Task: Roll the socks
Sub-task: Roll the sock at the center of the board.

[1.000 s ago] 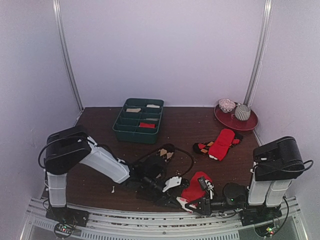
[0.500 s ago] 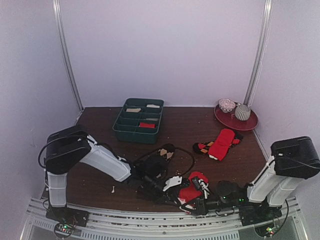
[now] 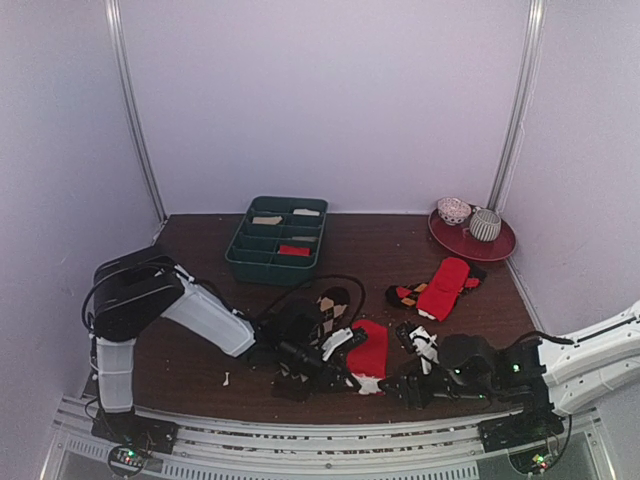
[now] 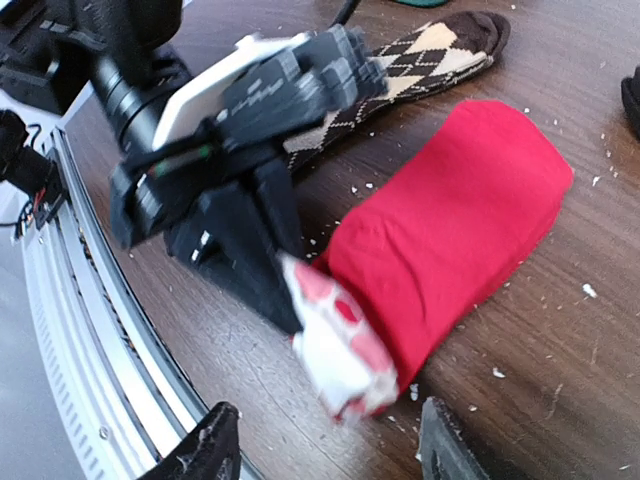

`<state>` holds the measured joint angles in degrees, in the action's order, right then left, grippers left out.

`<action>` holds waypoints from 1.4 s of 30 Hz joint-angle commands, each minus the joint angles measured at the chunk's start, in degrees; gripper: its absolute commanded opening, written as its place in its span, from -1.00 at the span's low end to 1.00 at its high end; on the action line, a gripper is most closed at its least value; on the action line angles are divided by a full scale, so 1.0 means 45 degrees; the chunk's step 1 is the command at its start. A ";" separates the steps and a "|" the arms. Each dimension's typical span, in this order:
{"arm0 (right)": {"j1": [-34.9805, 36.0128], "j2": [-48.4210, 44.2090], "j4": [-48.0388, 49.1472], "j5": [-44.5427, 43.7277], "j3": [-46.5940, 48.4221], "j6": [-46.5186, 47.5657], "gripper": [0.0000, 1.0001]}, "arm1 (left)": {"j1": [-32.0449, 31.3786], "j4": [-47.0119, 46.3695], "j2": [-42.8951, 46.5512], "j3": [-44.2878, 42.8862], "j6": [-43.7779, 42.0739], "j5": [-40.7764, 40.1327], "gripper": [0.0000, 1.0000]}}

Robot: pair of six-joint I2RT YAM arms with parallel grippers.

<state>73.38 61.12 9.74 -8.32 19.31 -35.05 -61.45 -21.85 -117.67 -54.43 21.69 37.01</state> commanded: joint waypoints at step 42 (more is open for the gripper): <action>-0.3944 0.5500 0.3496 0.3537 0.1134 0.9647 0.01 | 0.0740 0.2783 -0.1574 0.0421 0.1083 -0.1988 -1.00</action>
<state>57.19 83.81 23.79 7.75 24.86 9.87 -58.96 -25.58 -119.83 -56.01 28.14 34.54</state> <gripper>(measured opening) 0.541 0.035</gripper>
